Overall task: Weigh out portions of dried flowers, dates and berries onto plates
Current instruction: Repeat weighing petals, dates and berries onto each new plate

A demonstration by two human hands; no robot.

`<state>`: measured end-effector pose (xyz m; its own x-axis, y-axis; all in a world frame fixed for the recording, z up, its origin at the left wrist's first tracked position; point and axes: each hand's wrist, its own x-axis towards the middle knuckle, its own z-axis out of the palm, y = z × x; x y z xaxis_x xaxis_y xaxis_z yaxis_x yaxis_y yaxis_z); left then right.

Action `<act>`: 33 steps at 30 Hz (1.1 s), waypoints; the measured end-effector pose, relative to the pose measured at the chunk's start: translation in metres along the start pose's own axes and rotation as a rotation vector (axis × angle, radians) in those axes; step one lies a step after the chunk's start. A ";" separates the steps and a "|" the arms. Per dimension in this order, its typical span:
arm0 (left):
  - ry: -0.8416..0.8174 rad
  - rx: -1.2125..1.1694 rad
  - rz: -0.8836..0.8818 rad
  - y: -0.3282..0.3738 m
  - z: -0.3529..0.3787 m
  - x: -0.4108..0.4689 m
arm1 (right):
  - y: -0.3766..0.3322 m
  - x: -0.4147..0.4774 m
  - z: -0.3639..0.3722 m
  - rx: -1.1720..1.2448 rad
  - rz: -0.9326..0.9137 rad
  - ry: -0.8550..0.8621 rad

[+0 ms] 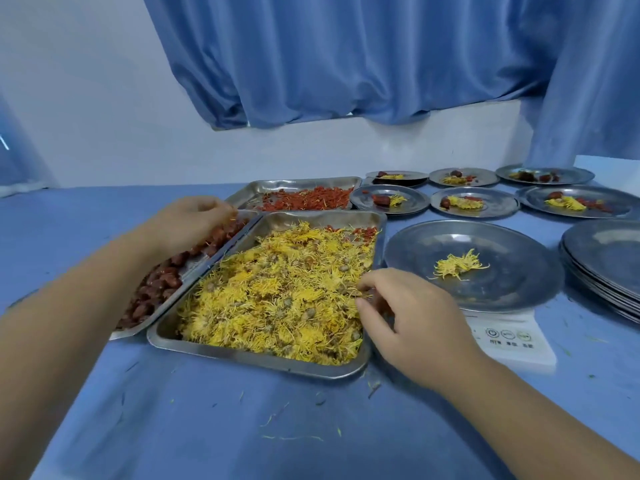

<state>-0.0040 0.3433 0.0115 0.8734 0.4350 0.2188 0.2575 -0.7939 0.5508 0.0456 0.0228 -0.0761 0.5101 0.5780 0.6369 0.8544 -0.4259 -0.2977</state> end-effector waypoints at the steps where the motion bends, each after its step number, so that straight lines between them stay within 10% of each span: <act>1: 0.018 -0.014 -0.032 -0.013 -0.005 0.004 | -0.001 -0.002 0.000 0.008 0.000 0.007; 18: -0.253 0.476 -0.167 -0.090 0.035 0.067 | 0.005 0.003 0.002 0.003 0.039 -0.030; 33: -0.158 0.539 -0.185 -0.119 0.024 0.061 | 0.011 0.003 0.005 -0.011 0.015 -0.027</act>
<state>0.0283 0.4545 -0.0601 0.8342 0.5513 0.0129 0.5491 -0.8326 0.0723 0.0568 0.0234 -0.0805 0.5253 0.5903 0.6129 0.8457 -0.4420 -0.2991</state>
